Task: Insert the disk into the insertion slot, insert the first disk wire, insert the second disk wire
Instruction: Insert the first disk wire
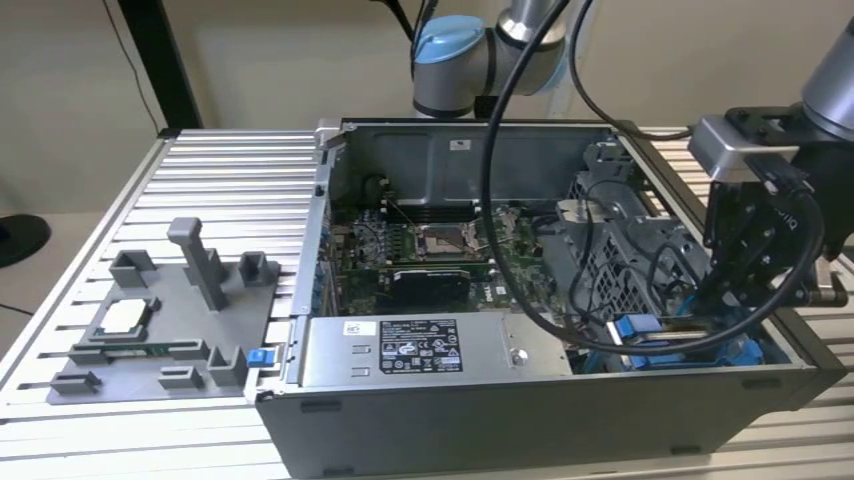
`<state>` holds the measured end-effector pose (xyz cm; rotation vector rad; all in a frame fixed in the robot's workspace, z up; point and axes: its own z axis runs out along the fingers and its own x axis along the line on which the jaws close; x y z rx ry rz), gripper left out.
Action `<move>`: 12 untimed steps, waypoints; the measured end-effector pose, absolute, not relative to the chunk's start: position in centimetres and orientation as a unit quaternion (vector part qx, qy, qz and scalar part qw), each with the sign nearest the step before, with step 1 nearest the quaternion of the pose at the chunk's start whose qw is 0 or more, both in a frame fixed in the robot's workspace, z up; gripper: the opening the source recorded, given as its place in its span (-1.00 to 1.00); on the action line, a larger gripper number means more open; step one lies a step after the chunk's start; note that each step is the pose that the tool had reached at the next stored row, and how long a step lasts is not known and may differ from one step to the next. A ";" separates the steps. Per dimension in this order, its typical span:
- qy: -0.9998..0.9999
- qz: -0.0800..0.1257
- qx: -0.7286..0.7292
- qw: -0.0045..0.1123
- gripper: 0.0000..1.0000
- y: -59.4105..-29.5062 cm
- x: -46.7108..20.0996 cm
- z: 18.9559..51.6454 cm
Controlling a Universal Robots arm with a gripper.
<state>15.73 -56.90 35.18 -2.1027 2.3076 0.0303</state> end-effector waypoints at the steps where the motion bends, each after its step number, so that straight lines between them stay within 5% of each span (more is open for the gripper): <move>1: 0.739 0.009 -0.674 0.011 -1.00 -56.9 15.7 35.1; 12: 0.737 0.001 -0.676 0.019 -1.00 -56.8 15.6 34.7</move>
